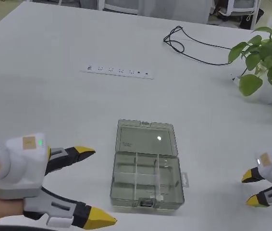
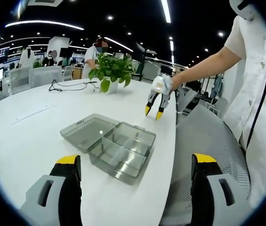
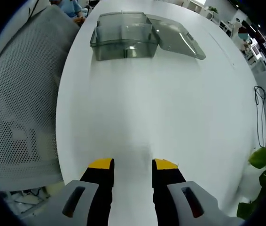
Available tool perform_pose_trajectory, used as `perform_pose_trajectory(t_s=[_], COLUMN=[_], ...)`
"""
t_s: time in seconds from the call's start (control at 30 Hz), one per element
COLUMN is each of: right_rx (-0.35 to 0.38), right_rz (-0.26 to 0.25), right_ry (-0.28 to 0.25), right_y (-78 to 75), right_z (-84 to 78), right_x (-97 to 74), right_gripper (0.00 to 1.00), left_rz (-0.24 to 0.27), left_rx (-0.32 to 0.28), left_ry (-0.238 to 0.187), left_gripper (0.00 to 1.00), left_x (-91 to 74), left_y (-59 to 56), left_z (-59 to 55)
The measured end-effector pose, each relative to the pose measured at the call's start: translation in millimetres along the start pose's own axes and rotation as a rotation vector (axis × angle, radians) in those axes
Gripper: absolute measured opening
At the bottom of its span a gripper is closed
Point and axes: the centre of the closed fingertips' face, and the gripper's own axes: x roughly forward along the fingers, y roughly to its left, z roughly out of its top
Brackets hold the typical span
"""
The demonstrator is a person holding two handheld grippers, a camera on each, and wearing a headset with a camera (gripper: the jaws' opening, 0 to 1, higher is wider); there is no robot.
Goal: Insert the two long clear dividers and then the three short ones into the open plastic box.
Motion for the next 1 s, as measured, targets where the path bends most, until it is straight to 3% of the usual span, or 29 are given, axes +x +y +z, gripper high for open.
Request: perform_pose_trajectory(t_s=[0.3, 0.53, 0.83, 1.0], right_rx=[-0.022, -0.039, -0.080, -0.115], right_rz=[-0.067, -0.123, -0.176, -0.187], right_ry=[-0.099, -0.195, -0.284, -0.299], right_y=[0.1, -0.1, 9.3, 17.7], right_z=[53.1, 105.2, 165.0, 185.9], right_x=[-30.3, -60.0, -90.1, -96.7], right_gripper=[0.33, 0.33, 0.33, 0.33], left_rz=[0.000, 0.012, -0.009, -0.044], left_rx=[-0.005, -0.031, -0.145, -0.298], left_ry=[-0.017, -0.047, -0.137, -0.187], left_gripper=[0.99, 0.95, 0.82, 0.74], left_x=[0.9, 4.7, 17.4, 29.4], left_y=[-0.6, 1.5, -4.4, -11.0], left_z=[8.9, 26.9, 66.5, 86.3])
